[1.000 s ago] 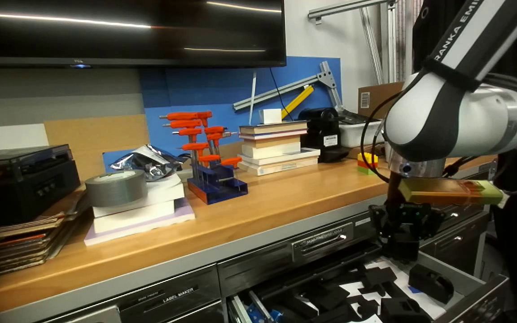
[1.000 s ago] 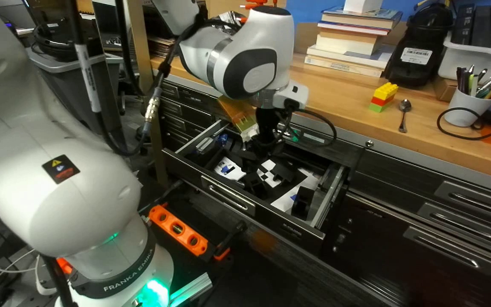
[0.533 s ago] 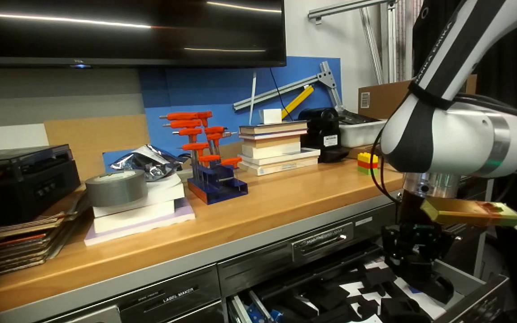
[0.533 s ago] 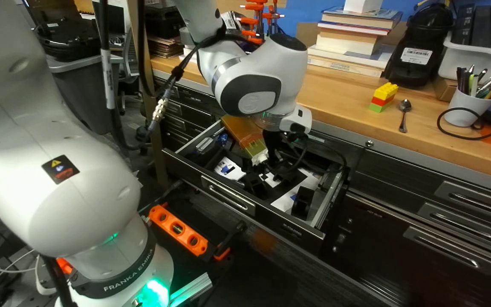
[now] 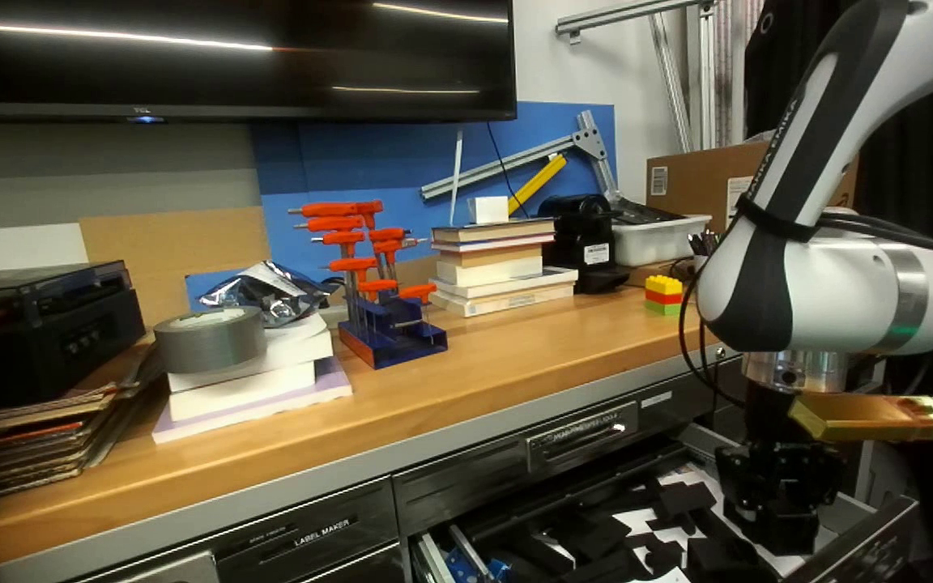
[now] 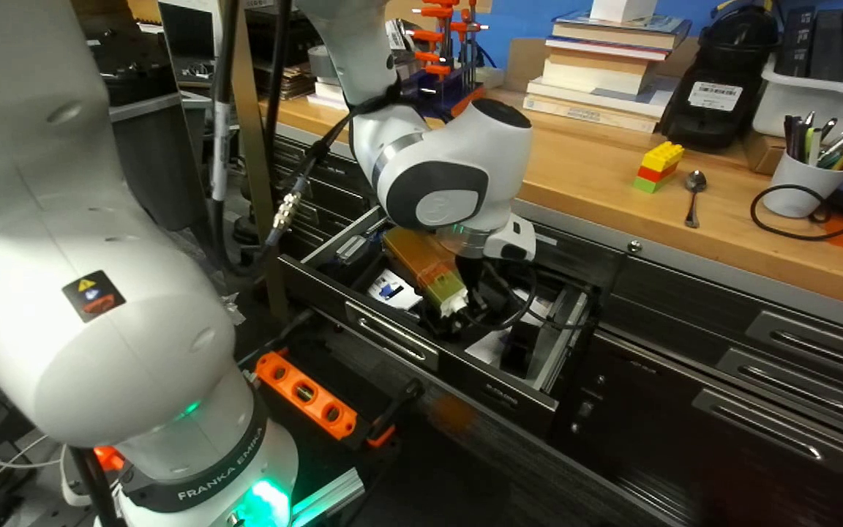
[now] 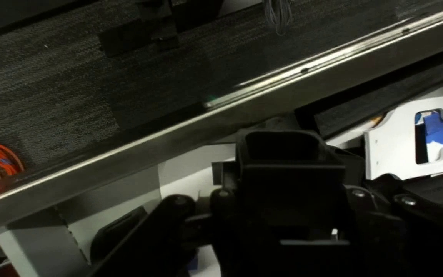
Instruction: Put the three black objects in the open drawer and close it
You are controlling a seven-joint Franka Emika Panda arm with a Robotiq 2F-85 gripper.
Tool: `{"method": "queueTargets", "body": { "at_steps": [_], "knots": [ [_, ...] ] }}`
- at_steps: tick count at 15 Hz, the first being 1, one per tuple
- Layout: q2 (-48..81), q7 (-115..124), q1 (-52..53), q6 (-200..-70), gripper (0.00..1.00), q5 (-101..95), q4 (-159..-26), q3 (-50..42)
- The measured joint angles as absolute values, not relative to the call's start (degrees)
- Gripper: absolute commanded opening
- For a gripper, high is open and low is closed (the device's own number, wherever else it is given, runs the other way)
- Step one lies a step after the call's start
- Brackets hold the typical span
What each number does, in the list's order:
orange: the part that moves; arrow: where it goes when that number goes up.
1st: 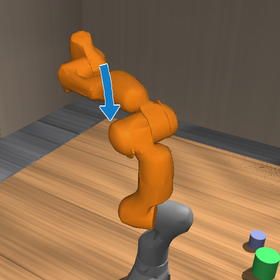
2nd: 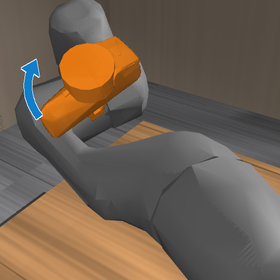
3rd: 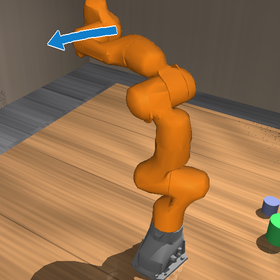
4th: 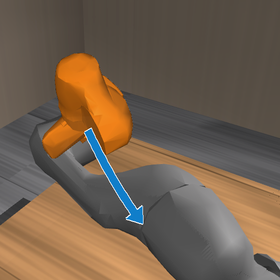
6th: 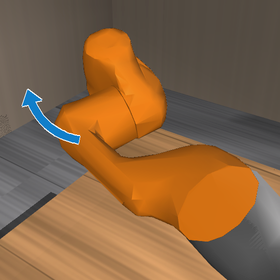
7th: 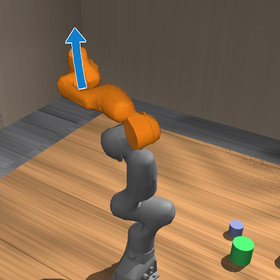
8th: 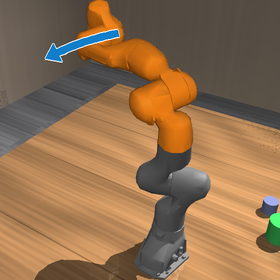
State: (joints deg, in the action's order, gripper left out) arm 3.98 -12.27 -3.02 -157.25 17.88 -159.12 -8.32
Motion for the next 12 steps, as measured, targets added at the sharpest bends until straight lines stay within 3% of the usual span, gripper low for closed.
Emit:
{"method": "queueTargets", "body": {
  "at_steps": [12],
  "knots": [
    [9.6,-20.4,-9.1,-164.2,0.27,22.8,-158.7,-8.0]
  ]
}}
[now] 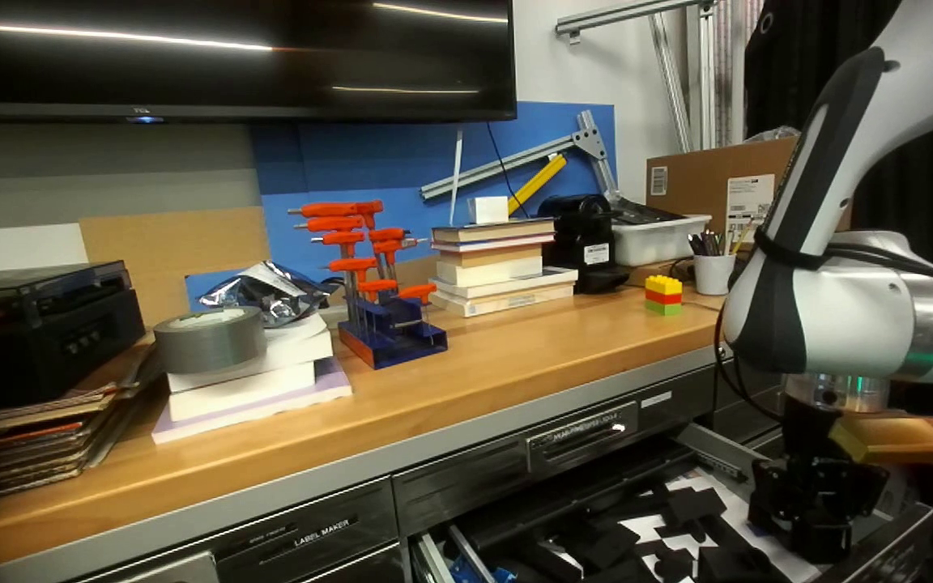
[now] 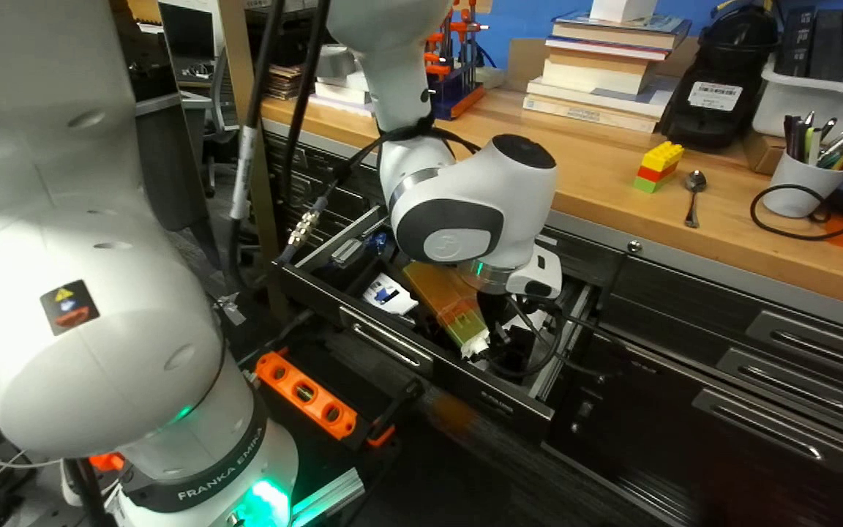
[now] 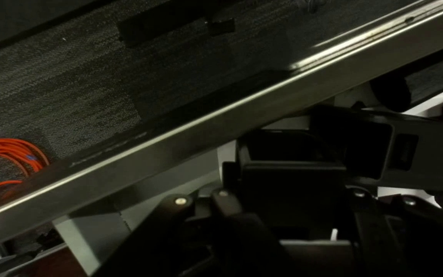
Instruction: Put the three black objects in the open drawer and close it
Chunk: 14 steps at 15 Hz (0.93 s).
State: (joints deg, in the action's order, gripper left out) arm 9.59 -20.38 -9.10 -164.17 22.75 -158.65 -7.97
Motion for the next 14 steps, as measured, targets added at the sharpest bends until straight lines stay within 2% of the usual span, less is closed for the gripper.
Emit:
{"method": "queueTargets", "body": {
  "at_steps": [1,3,4,7,8,14],
  "knots": [
    [9.9,-21.9,-9.6,-164.7,0.27,24.6,-158.7,-7.4],
    [10.3,-24.6,-10.5,-165.3,0.75,28.3,-158.6,-5.9],
    [10.5,-25.7,-10.8,-165.4,0.76,30.2,-158.6,-5.2],
    [10.9,-27.2,-11.3,-165.4,0.96,34.1,-158.4,-3.5],
    [11.1,-27.3,-11.3,-165.4,1.00,34.8,-158.3,-3.1],
    [11.9,-21.7,-10.1,-165.4,1.00,30.4,-158.1,-4.2]
  ]
}}
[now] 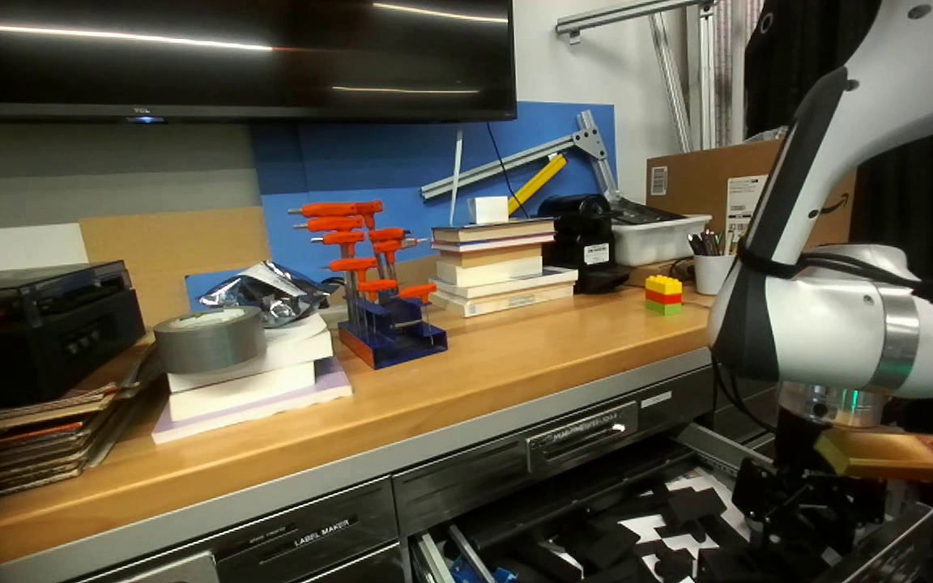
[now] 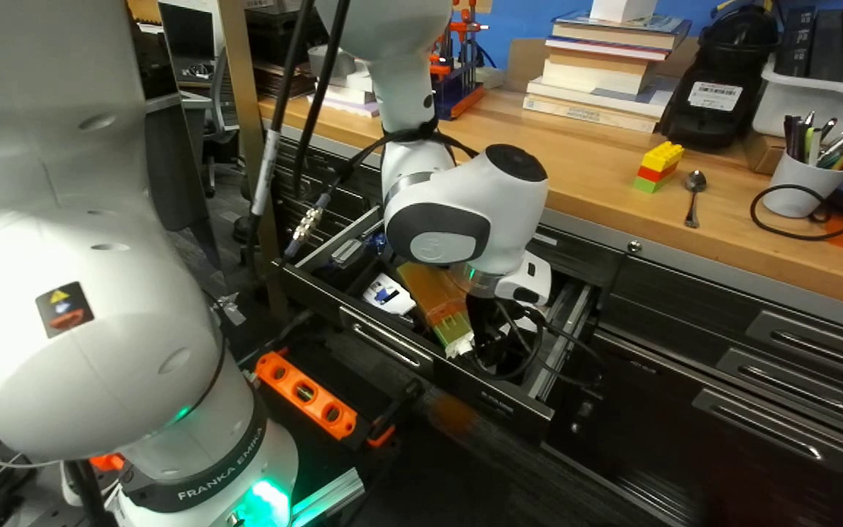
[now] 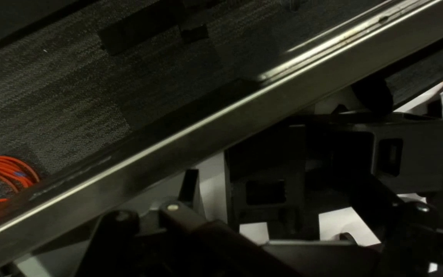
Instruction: Put the three black objects in the open drawer and close it
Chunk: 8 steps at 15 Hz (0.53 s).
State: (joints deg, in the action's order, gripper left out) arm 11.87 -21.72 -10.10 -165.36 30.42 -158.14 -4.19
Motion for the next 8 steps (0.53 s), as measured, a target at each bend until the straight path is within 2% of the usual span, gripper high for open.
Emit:
{"method": "queueTargets", "body": {
  "at_steps": [6,8],
  "knots": [
    [12.2,5.2,3.1,-162.5,1.00,5.1,-157.1,-19.0],
    [11.5,12.6,4.6,-159.9,1.00,-3.6,-155.7,-20.8]
  ]
}}
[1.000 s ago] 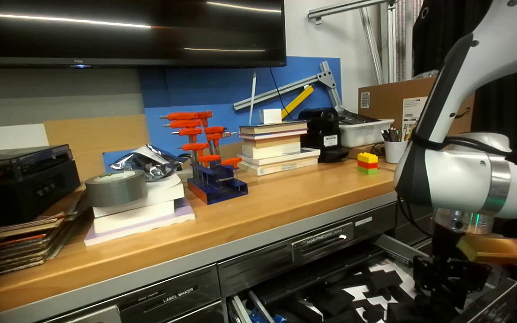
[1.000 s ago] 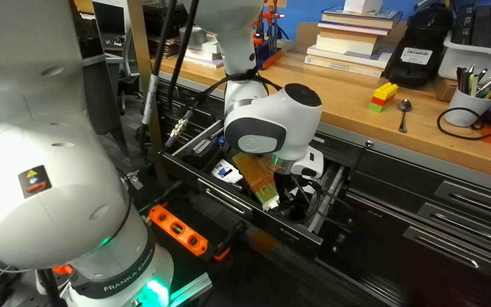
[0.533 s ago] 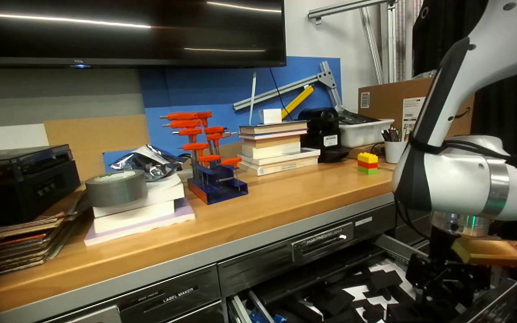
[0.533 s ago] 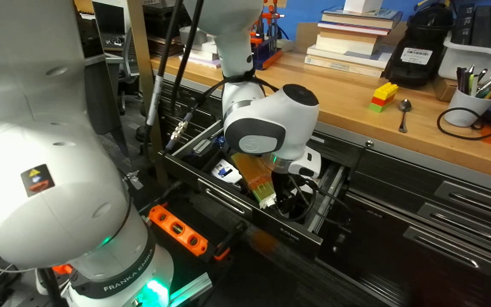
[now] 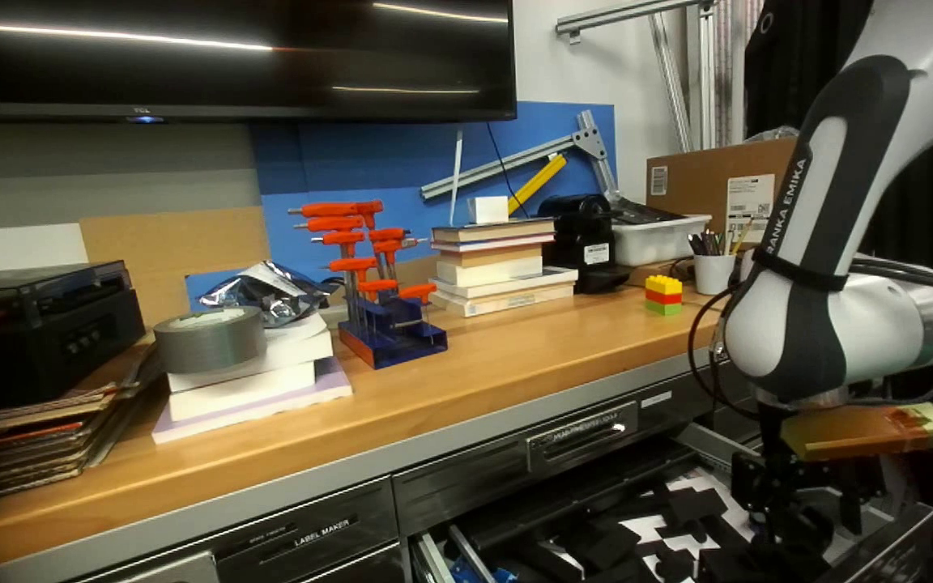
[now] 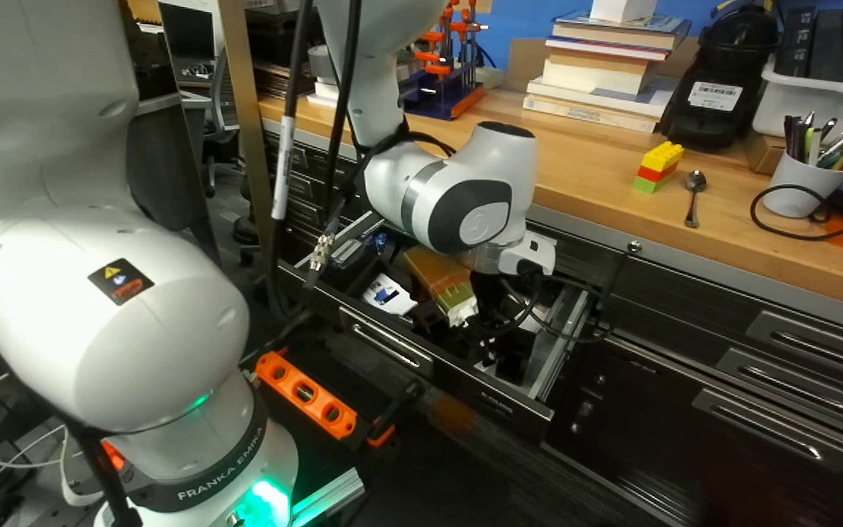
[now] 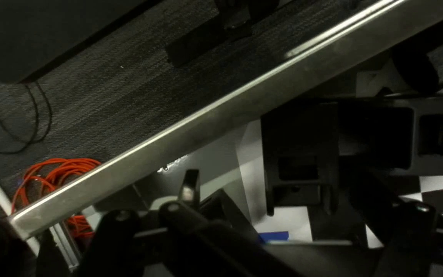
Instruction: Put the three black objects in the open drawer and close it
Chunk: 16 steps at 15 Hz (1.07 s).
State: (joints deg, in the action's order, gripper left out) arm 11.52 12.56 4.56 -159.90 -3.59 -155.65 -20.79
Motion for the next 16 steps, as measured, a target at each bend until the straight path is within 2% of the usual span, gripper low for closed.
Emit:
{"method": "queueTargets", "body": {
  "at_steps": [4,9,16],
  "knots": [
    [8.6,25.3,4.5,-148.6,1.00,-13.0,-151.8,-21.1],
    [4.5,38.3,2.2,-132.5,1.00,-10.9,-149.2,-17.1],
    [2.2,49.0,-1.5,-133.3,1.00,2.0,-153.3,-12.4]
  ]
}}
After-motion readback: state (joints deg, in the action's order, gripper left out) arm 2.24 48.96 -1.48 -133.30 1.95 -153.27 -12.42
